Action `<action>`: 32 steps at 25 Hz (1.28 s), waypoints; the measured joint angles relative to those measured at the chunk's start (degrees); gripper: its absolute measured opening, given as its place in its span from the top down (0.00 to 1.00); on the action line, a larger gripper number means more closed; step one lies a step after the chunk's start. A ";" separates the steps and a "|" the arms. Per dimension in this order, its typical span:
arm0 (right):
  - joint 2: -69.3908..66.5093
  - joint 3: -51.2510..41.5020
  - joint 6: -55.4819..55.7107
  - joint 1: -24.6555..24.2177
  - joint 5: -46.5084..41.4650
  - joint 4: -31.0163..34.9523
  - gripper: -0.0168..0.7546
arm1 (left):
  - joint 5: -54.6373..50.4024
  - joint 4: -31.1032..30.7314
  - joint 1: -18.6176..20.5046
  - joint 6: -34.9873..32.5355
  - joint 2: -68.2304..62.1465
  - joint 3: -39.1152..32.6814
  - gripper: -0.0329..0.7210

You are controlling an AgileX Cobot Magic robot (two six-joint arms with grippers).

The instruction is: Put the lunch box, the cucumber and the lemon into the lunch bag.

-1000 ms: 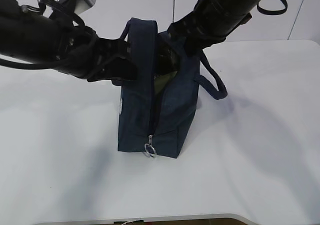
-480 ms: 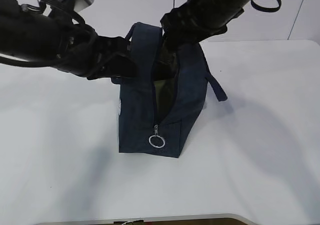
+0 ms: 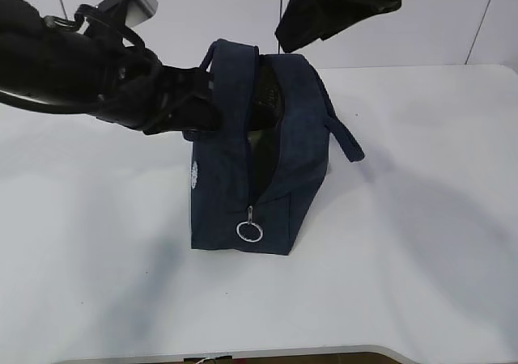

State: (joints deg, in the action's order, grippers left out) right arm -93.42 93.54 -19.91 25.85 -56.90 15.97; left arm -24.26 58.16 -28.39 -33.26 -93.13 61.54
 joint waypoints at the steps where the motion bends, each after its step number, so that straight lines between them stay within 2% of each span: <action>1: 1.17 -1.27 -1.45 0.00 -0.12 1.08 0.41 | 0.00 0.00 0.00 0.00 -0.03 0.00 0.96; 6: 6.33 -10.84 -6.24 0.00 0.67 4.61 0.41 | -0.10 0.00 0.00 0.00 -0.13 0.00 0.96; 13: 13.81 -27.60 -14.03 0.00 7.08 12.57 0.41 | -0.19 0.00 0.00 0.00 -0.25 0.00 0.96; 22: 20.80 -43.86 -33.15 0.00 10.23 30.43 0.41 | -0.32 0.00 0.00 0.00 -0.25 0.00 0.96; 28: 23.57 -51.74 -42.27 0.00 11.48 36.68 0.41 | -0.43 0.00 0.00 0.00 -0.25 0.00 0.96; 32: 23.71 -56.68 -56.06 0.00 15.71 45.53 0.41 | -0.64 0.00 0.00 -0.10 -0.25 0.00 0.96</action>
State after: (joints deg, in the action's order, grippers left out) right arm -69.71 36.86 -75.97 25.85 -41.19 61.50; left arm -24.90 58.16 -28.39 -33.36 -93.38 61.54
